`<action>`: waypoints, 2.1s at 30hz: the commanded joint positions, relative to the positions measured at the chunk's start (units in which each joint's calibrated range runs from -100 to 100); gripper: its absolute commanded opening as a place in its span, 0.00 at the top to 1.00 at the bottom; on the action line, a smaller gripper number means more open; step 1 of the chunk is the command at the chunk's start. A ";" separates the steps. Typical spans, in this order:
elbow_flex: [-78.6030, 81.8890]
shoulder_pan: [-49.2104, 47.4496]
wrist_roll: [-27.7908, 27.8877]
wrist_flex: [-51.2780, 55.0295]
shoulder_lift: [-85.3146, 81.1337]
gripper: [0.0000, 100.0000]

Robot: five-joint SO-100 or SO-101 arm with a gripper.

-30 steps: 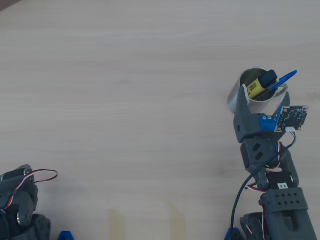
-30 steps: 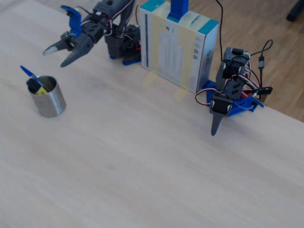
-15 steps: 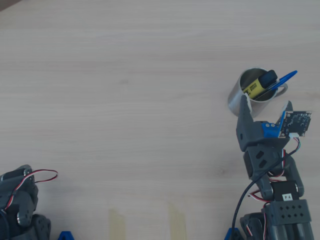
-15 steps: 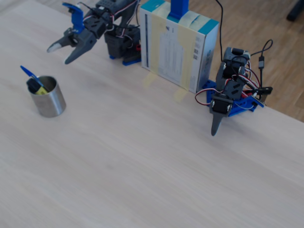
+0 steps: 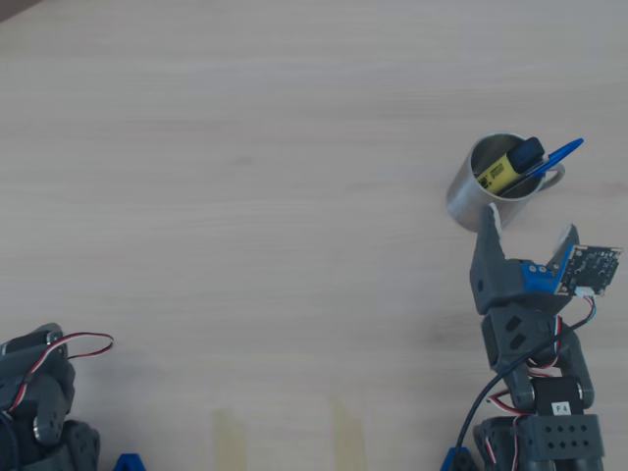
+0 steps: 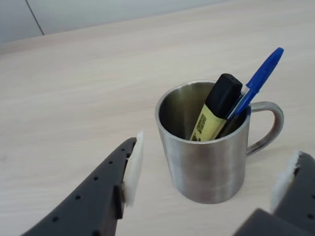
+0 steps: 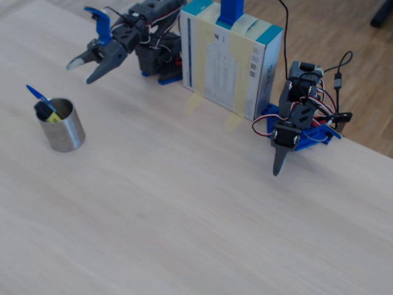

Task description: Grab the blue pen and put it in the silver cup.

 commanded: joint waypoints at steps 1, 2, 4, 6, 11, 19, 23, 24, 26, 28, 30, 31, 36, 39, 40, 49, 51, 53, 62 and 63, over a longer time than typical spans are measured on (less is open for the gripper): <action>1.29 0.55 -0.91 0.25 -3.07 0.59; 2.29 0.55 -1.12 0.25 -3.98 0.59; 4.11 0.55 -1.28 0.25 -5.73 0.59; 6.19 0.55 -2.01 0.25 -7.48 0.59; 10.55 1.33 -2.58 0.25 -11.72 0.59; 11.27 2.21 -2.53 9.18 -18.78 0.59; 11.18 3.08 -2.53 14.32 -21.86 0.59; 11.18 3.08 -2.53 15.87 -22.69 0.59; 11.09 3.08 -2.53 19.21 -24.02 0.59; 11.09 3.08 -2.53 20.50 -24.27 0.59; 11.09 3.08 -2.53 21.44 -24.18 0.59; 11.09 2.99 -2.47 21.53 -24.18 0.59; 11.09 2.29 -2.53 25.65 -24.35 0.59; 11.09 2.29 -2.53 29.60 -24.35 0.59; 11.09 2.29 -2.53 30.37 -24.43 0.59; 11.09 2.82 -2.53 38.69 -24.43 0.59; 11.09 2.90 -2.53 39.46 -24.43 0.59; 11.09 2.73 -2.53 40.32 -24.43 0.59; 11.09 2.38 -2.21 47.44 -24.52 0.59; 11.09 2.38 -2.16 48.04 -24.52 0.59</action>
